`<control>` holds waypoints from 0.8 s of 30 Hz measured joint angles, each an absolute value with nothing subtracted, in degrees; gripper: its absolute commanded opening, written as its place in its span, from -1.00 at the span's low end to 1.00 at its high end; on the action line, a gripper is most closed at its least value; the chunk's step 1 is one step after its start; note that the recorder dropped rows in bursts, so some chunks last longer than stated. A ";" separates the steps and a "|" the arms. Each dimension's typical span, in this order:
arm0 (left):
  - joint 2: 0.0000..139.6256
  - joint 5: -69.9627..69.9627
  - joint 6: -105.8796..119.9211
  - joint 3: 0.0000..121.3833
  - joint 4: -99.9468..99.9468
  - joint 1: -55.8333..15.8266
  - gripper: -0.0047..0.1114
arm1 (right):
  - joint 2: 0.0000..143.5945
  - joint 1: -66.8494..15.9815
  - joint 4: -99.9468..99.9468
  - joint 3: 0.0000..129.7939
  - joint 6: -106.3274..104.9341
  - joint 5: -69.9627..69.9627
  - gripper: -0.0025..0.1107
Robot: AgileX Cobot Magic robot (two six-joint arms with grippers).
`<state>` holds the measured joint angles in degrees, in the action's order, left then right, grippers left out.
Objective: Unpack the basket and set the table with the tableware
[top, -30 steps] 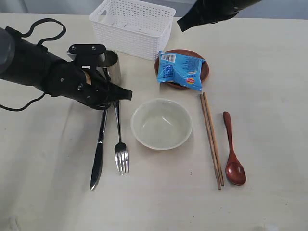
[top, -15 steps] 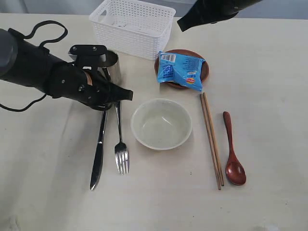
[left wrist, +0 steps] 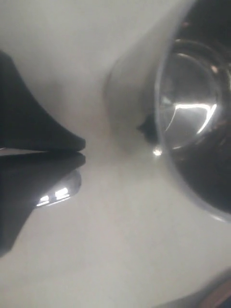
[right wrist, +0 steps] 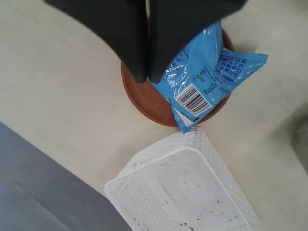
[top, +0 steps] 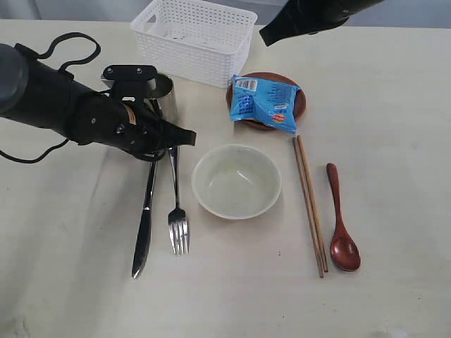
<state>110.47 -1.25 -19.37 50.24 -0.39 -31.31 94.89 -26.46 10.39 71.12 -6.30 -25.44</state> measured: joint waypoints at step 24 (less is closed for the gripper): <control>110.58 -3.36 -19.59 50.24 -0.39 -32.62 -0.92 | 94.89 -26.46 10.39 71.12 -6.30 -25.23 -0.96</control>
